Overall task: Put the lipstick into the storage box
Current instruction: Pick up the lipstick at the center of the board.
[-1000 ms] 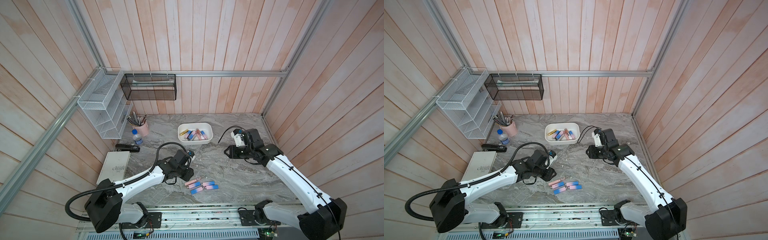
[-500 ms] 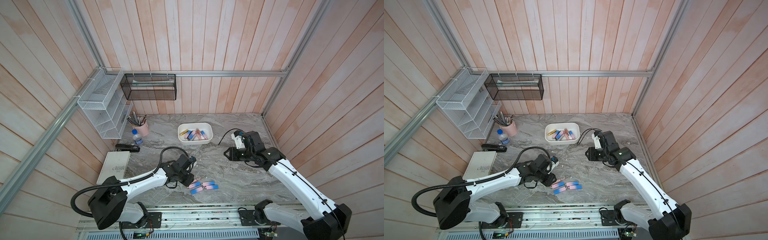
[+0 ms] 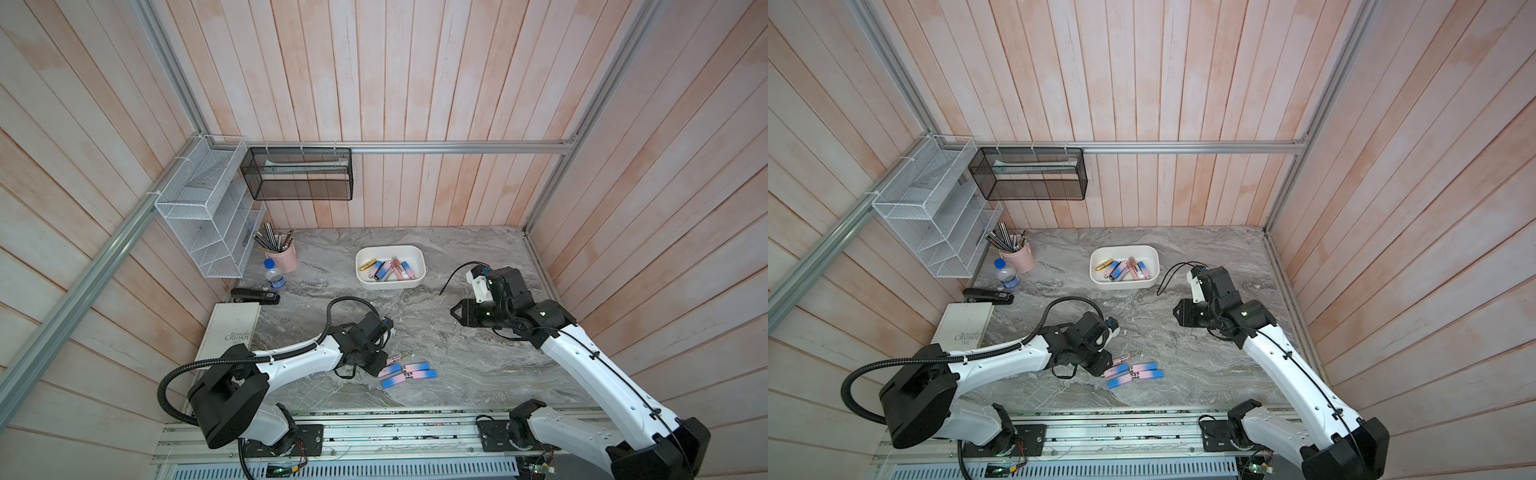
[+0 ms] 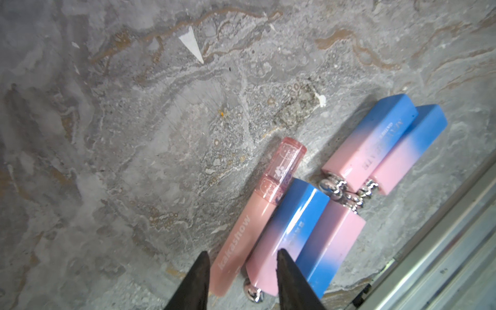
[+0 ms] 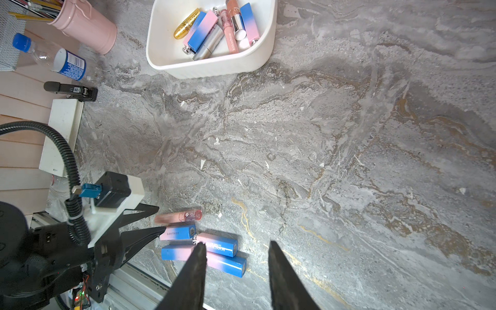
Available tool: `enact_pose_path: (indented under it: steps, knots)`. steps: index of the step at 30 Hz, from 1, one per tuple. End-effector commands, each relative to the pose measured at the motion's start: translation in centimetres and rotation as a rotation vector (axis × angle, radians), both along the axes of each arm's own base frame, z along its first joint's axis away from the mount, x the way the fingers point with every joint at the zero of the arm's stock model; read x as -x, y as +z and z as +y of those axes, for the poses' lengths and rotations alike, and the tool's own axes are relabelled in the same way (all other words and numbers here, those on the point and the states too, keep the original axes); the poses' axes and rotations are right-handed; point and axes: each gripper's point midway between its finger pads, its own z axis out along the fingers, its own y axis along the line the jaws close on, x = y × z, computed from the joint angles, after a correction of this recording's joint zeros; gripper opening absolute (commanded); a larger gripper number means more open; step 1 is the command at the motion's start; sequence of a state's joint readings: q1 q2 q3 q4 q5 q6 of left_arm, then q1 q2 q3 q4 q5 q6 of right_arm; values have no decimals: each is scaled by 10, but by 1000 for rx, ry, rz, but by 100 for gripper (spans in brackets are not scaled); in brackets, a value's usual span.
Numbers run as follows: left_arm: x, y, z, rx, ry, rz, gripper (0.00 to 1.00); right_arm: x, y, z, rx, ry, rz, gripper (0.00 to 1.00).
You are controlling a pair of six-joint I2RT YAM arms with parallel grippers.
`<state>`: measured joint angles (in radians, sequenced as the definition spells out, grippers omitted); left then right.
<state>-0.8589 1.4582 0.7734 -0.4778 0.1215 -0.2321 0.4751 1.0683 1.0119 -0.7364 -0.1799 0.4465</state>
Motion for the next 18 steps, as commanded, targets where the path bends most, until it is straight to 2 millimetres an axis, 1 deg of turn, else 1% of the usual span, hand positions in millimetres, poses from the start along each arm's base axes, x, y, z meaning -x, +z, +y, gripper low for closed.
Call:
enact_pose_path:
  steps: [1, 6, 18]
  knots:
    - [-2, -4, 0, -21, -7, -13, 44, 5, -2, -3, 11, -15, 13, 40]
    - [-4, -6, -1, -28, -10, -15, 44, 3, 2, -2, 7, -17, 5, 40]
    - [-4, -20, -1, -61, -23, 9, 44, 5, -3, -1, 7, -18, 15, 40]
